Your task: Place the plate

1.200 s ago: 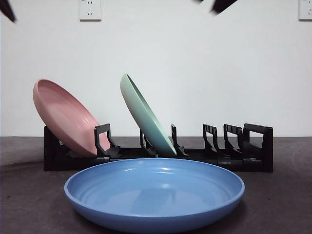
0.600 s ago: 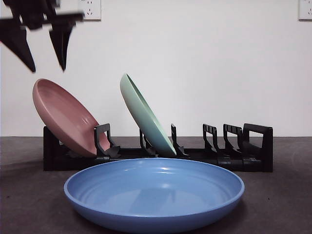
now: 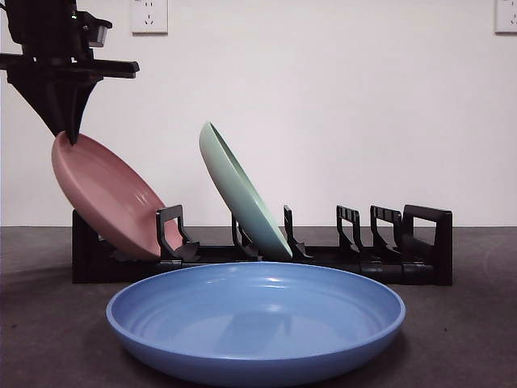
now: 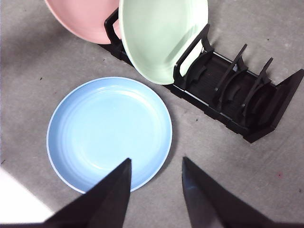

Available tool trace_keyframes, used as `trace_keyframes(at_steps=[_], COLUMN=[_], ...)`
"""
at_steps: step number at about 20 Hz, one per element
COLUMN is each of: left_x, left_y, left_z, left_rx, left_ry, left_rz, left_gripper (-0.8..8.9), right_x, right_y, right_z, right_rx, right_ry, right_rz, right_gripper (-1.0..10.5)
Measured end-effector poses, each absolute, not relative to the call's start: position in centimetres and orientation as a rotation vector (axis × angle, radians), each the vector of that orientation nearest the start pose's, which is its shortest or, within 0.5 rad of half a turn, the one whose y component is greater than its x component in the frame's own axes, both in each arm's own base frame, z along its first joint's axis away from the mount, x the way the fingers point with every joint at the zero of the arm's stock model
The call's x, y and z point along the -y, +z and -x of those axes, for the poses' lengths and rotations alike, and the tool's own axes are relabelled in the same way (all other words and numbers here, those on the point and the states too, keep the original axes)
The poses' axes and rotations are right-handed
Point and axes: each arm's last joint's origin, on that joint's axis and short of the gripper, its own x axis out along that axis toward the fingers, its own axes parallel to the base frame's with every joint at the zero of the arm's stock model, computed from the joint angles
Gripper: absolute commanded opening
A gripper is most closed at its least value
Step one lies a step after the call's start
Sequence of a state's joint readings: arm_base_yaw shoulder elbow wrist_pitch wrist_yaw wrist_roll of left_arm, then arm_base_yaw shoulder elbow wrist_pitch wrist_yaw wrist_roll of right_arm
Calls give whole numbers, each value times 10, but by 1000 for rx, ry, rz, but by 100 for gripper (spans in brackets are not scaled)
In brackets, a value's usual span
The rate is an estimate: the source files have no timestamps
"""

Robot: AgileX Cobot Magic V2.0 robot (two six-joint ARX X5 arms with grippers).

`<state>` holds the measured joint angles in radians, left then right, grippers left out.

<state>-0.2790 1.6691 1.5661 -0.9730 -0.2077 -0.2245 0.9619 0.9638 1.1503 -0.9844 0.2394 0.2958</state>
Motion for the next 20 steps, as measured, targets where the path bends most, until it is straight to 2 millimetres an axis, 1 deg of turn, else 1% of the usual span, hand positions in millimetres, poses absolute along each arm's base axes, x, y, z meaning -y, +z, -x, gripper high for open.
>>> trace_keyframes(at_steps=[3, 5, 8, 10, 12, 13, 16, 18, 20], left_x=[88, 87, 85, 82, 79, 77, 70, 67, 65], left_y=[321, 332, 361, 383, 400, 405, 414, 419, 419], left_z=[-330, -329, -324, -317, -308, -301, -277, -267, -257], left_rx=[-1039, -1038, -1012, -1005, -1010, -1015, -1060, -1043, -1042], left_ry=[55, 47, 54, 58, 53, 50, 48, 47, 46], left_rz=[-58, -75, -92, -110, -123, -130, -153, -149, -148], left_gripper=[10, 10, 10, 11, 10, 10, 10, 10, 10], right_x=[-132, -132, -132, -131, -128, -125, -114, -109, -104], right_y=[356, 356, 356, 356, 358, 359, 366, 369, 370], right_z=[-101, -101, -101, -102, -102, -101, -96, -94, -91], right_rx=[-759, -759, -755, -737, -706, -682, -610, -580, -561], right_ry=[572, 572, 562, 524, 468, 434, 354, 320, 295], right_rz=[187, 187, 190, 202, 215, 219, 222, 225, 225], right_gripper=[170, 170, 170, 170, 170, 170, 170, 171, 171])
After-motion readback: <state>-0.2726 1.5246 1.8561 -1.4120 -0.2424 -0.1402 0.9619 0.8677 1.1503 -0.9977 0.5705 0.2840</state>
